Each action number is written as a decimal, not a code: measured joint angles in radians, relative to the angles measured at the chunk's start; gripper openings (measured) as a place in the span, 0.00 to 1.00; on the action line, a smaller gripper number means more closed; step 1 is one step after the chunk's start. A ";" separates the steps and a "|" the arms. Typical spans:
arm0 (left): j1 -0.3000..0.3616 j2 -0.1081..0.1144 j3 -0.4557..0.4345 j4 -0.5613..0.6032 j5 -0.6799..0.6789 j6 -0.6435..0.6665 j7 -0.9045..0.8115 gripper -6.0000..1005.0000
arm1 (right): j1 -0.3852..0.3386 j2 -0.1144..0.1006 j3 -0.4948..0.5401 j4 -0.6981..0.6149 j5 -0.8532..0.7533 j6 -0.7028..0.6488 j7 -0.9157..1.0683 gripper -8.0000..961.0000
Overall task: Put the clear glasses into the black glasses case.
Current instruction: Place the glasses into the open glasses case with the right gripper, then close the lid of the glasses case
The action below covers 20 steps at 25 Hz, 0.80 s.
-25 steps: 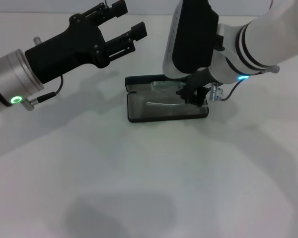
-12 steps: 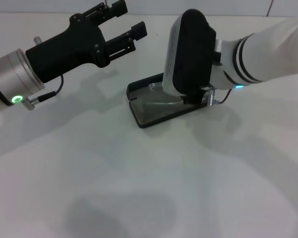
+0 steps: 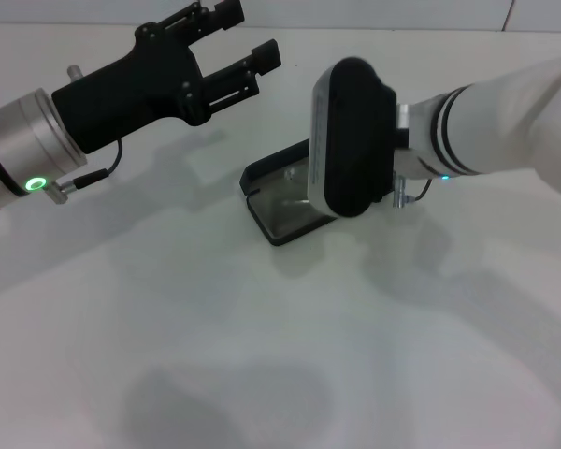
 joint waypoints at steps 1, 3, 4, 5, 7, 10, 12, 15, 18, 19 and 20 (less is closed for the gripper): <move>0.000 0.000 0.000 0.000 0.002 0.000 0.001 0.74 | -0.001 0.000 -0.008 0.000 -0.003 0.003 0.000 0.20; -0.001 0.000 -0.001 0.000 0.004 0.000 0.002 0.74 | -0.002 0.000 -0.021 -0.003 -0.006 0.009 -0.001 0.20; -0.001 0.000 -0.001 0.000 0.004 0.000 0.002 0.74 | -0.003 0.000 -0.025 -0.005 -0.007 0.012 -0.002 0.20; -0.001 0.000 -0.001 0.000 0.004 0.000 0.002 0.74 | -0.006 0.000 -0.028 -0.007 -0.010 0.015 -0.002 0.21; -0.001 0.000 0.000 0.000 0.004 0.000 0.002 0.74 | -0.012 0.000 -0.034 -0.011 -0.021 0.019 -0.002 0.21; 0.004 0.000 0.001 0.000 0.004 0.000 0.002 0.74 | -0.030 0.000 -0.050 -0.026 -0.051 0.021 -0.003 0.21; 0.005 0.000 0.000 0.000 0.004 0.000 0.002 0.74 | -0.049 0.000 -0.058 -0.043 -0.077 0.021 -0.003 0.26; 0.006 0.001 0.000 0.000 0.004 0.000 0.003 0.74 | -0.072 0.000 -0.054 -0.066 -0.085 0.019 -0.004 0.34; 0.007 0.002 0.000 0.000 0.004 0.000 0.003 0.74 | -0.097 0.000 -0.039 -0.093 -0.078 0.008 -0.004 0.37; 0.007 0.001 0.000 -0.001 0.004 0.000 0.003 0.74 | -0.105 0.000 -0.035 -0.102 -0.074 0.004 -0.004 0.37; 0.008 0.002 0.000 -0.002 0.004 0.000 0.003 0.74 | -0.118 -0.001 -0.028 -0.119 -0.069 -0.003 -0.005 0.37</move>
